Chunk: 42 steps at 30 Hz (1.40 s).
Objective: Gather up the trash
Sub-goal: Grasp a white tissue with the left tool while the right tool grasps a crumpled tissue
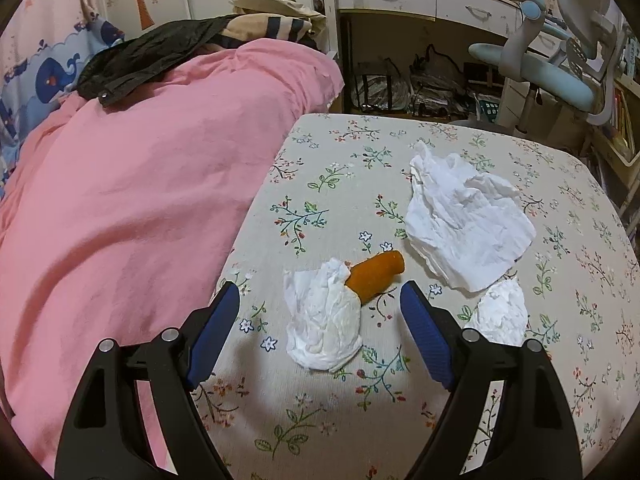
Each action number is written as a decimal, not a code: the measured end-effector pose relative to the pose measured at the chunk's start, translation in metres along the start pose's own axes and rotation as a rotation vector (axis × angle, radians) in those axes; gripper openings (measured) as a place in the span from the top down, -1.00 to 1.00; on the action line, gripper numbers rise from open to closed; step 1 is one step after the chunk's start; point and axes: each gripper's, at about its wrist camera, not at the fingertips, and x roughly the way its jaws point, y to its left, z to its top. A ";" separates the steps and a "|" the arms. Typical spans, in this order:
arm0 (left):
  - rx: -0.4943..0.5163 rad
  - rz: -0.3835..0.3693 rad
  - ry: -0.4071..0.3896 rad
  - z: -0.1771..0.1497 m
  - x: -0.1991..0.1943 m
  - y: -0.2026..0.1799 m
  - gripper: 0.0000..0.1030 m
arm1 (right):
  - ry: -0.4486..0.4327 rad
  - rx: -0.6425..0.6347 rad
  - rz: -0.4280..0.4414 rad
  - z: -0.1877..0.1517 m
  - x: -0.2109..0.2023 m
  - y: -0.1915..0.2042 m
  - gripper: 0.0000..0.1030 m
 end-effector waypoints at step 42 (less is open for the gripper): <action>-0.073 -0.236 -0.017 0.011 -0.044 0.042 0.72 | 0.188 0.333 0.349 -0.001 0.111 -0.008 0.78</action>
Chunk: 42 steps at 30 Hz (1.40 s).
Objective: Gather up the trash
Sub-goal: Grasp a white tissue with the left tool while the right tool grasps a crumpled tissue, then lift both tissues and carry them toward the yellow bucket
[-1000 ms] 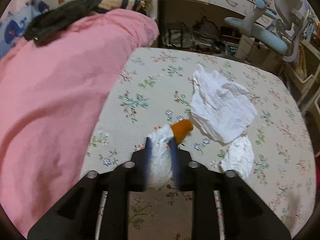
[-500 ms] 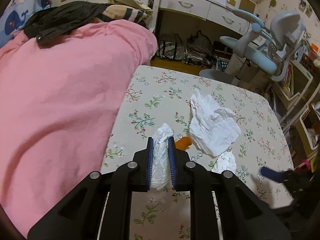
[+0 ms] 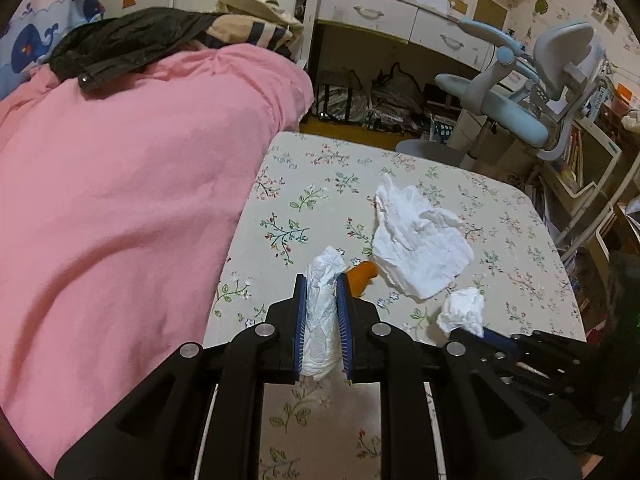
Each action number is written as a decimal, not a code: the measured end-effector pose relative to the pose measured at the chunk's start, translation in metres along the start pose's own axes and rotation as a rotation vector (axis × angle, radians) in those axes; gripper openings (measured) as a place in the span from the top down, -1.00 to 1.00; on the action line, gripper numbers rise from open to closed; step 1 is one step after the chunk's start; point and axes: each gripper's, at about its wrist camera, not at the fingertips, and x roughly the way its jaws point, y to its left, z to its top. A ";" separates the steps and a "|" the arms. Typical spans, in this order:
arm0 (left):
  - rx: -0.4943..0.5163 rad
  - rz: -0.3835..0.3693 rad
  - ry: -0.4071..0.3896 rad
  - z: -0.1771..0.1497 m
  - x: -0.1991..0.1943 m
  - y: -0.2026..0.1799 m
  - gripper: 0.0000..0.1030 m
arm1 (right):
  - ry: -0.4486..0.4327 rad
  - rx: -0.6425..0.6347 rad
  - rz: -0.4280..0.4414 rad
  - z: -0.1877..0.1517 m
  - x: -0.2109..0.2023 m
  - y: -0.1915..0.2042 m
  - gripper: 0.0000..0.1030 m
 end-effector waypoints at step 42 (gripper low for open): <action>0.112 0.028 -0.168 -0.153 -0.186 -0.054 0.72 | -0.179 -0.056 0.036 -0.149 -0.163 0.022 0.78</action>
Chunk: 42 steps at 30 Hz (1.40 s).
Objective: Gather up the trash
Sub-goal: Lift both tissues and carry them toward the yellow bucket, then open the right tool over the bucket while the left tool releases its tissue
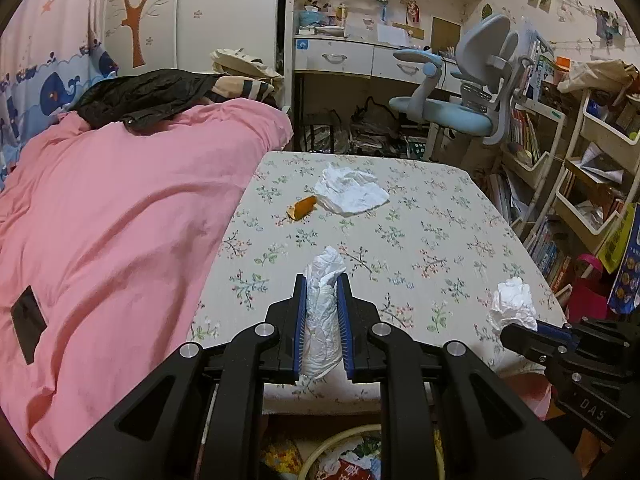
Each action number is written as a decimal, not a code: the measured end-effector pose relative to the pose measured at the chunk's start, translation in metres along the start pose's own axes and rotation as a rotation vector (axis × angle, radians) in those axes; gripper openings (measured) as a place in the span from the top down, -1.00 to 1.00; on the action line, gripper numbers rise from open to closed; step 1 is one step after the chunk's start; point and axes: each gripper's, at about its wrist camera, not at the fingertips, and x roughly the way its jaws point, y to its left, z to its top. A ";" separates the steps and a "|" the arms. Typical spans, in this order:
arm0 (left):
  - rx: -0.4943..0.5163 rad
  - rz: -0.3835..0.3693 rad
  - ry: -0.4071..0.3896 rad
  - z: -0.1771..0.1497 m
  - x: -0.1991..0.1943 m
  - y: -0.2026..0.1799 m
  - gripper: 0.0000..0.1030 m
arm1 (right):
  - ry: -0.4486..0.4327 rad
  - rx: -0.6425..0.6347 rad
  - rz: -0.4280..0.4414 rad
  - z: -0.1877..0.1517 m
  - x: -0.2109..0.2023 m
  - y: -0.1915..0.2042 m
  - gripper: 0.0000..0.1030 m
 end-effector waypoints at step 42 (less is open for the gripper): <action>0.096 -0.005 0.052 -0.061 -0.030 -0.031 0.72 | 0.238 -0.061 0.060 -0.087 -0.008 0.028 -0.27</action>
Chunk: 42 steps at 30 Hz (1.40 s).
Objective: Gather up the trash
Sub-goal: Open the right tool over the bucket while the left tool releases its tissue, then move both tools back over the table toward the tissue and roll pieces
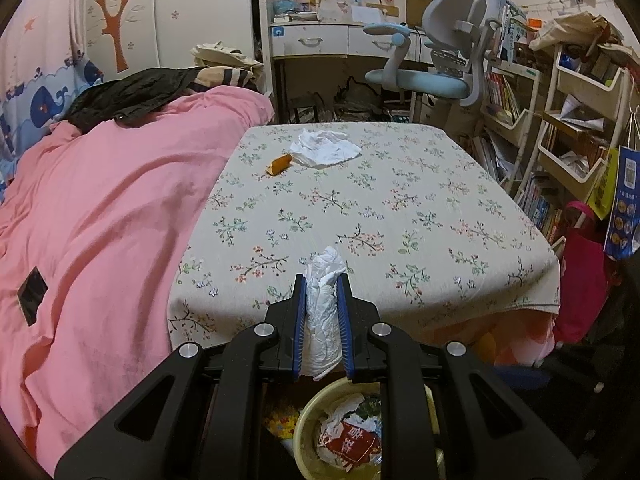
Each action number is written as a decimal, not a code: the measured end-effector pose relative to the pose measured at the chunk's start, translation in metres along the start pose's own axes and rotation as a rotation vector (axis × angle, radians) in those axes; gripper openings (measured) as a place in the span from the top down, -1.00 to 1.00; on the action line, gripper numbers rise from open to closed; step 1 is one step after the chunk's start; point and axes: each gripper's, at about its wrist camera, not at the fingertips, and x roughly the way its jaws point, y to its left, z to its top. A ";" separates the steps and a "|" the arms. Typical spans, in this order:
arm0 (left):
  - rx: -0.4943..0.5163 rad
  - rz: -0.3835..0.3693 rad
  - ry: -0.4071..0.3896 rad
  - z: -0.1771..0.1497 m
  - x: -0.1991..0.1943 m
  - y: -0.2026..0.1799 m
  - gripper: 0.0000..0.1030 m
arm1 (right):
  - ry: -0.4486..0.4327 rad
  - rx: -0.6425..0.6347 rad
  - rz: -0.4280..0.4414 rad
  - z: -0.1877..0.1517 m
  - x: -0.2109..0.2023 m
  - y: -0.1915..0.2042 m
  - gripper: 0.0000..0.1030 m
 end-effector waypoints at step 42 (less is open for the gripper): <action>0.025 0.035 0.113 -0.047 0.000 -0.018 -0.58 | -0.213 0.193 -0.136 0.003 -0.039 -0.039 -0.64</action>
